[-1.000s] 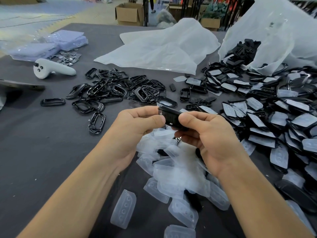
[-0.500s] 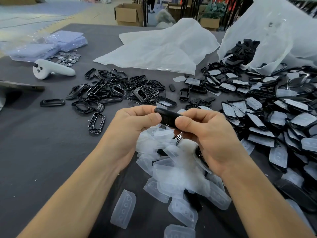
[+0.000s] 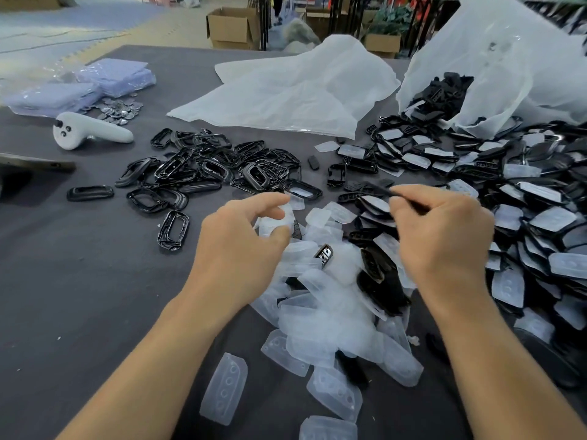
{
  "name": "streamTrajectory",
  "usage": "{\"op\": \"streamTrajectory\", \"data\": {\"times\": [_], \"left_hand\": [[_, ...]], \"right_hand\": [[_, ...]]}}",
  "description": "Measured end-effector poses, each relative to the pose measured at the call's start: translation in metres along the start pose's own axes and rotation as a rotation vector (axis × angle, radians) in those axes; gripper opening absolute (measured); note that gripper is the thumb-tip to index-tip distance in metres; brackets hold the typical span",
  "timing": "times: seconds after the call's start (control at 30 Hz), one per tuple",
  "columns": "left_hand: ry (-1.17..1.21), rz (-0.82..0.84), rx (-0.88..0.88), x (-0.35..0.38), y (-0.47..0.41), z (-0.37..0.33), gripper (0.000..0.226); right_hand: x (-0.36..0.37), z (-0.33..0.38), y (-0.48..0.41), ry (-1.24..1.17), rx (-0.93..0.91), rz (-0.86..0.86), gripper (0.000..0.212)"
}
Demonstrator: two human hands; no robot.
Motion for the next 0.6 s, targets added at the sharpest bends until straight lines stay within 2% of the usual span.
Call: {"op": "streamTrajectory", "data": {"times": [0.1,0.17,0.33,0.43,0.53,0.6], "left_hand": [[-0.093,0.019,0.019,0.002,0.000,0.000,0.035],[-0.108,0.024,0.007,0.003,0.000,0.002,0.033],[-0.149,0.006,0.003,0.005,-0.002,0.009,0.034],[-0.193,-0.054,0.047,0.005,-0.005,0.013,0.036],[-0.229,-0.159,0.169,0.004,-0.010,0.013,0.036],[-0.253,-0.215,0.228,0.003,-0.017,0.015,0.035]], "right_hand": [[-0.006,-0.011,-0.011,0.099,0.081,-0.067,0.022],[-0.002,-0.016,-0.012,0.168,0.117,-0.011,0.027],[0.011,-0.009,-0.003,0.240,0.169,0.145,0.062],[0.020,0.006,0.009,0.164,0.057,0.197,0.057],[0.039,0.017,0.023,0.079,-0.086,0.335,0.044],[0.050,0.022,0.032,0.078,-0.134,0.418,0.042]]}}
Point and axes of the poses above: each hand's wrist, its own y-axis away from the middle knuckle, its own x-axis out of the palm, z = x × y, the point moved 3 cm from there along -y, towards the middle knuckle, and after that the axes turned 8 degrees about x, right-handed, at the moved point
